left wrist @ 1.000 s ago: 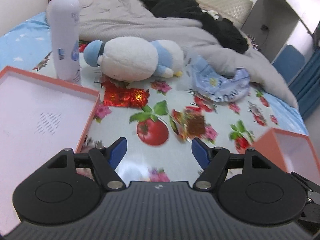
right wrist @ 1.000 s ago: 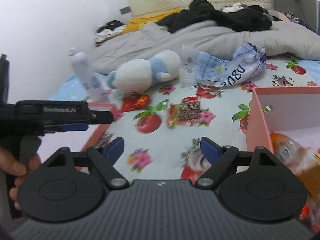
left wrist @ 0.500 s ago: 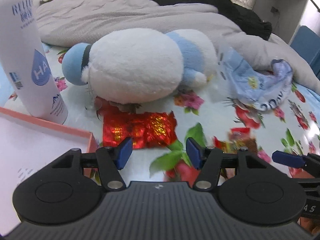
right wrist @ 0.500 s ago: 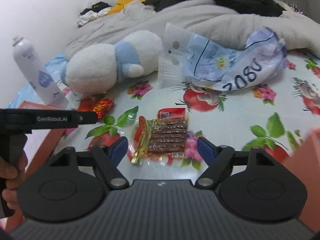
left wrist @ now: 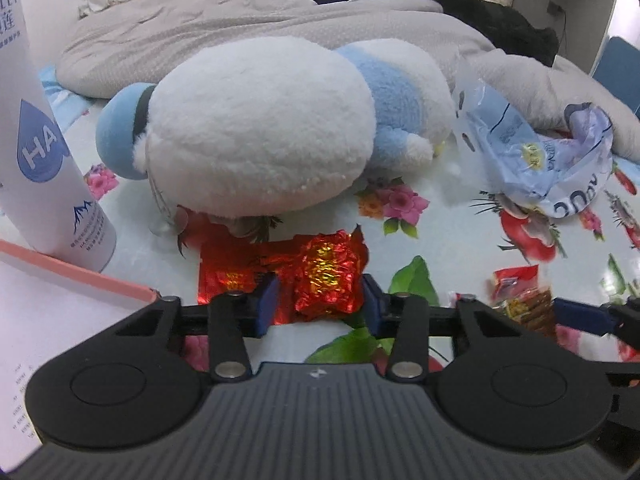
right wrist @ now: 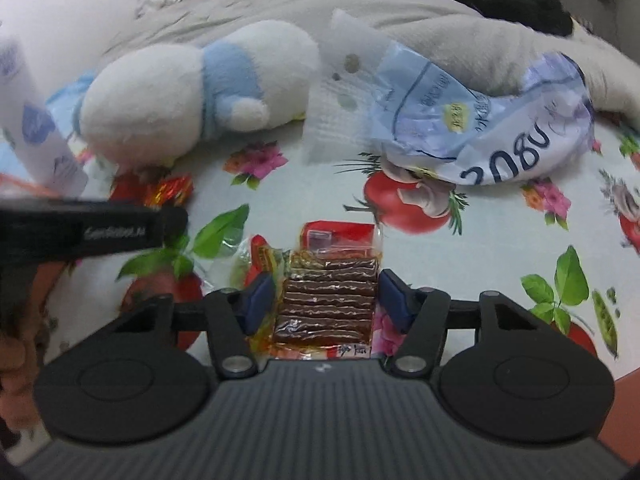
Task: Organize snacks
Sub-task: 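Grasp the red-gold wrapped candy with the left gripper while the right gripper grasps the meat-stick packet, then carry the red candy and meat-stick packet over the deep pink box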
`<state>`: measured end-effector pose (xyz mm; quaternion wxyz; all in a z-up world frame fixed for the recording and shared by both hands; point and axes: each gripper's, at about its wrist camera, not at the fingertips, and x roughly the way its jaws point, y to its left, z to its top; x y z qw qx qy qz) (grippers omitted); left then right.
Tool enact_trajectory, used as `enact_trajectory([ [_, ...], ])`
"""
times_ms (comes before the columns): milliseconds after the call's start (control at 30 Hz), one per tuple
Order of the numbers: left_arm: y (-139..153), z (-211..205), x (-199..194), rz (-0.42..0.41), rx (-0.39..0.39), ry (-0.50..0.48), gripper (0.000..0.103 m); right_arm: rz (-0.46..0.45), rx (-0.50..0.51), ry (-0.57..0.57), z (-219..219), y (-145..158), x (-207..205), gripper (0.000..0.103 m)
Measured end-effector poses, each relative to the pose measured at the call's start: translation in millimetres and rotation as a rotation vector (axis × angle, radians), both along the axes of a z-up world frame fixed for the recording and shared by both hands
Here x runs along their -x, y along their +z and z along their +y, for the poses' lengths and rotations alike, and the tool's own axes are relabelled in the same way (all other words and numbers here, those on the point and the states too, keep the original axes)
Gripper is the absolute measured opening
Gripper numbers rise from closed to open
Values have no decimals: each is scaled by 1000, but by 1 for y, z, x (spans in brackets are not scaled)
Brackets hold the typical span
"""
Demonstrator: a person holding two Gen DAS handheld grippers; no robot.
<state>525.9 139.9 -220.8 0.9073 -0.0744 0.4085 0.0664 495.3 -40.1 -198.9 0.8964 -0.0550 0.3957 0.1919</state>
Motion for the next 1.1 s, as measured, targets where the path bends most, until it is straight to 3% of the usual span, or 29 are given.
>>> enact_trajectory([
  [33,2,0,1,4,6,-3,36,6,-1,0,0,1,1,58],
  [200,12,-9,17,27,9,-25,35,31,9,9,-1,8,11,56],
  [467,42,-34,74,20,35,-40,35,59,-3,6,-25,25,60,56],
  [667,65,-49,138,22,64,-27,35,73,-17,11,-49,39,119,56],
  [833,82,-52,197,21,140,17,35,90,-89,-12,-70,56,167,56],
  [1100,119,-65,285,2,173,48,35,30,-134,-19,-97,94,242,56],
])
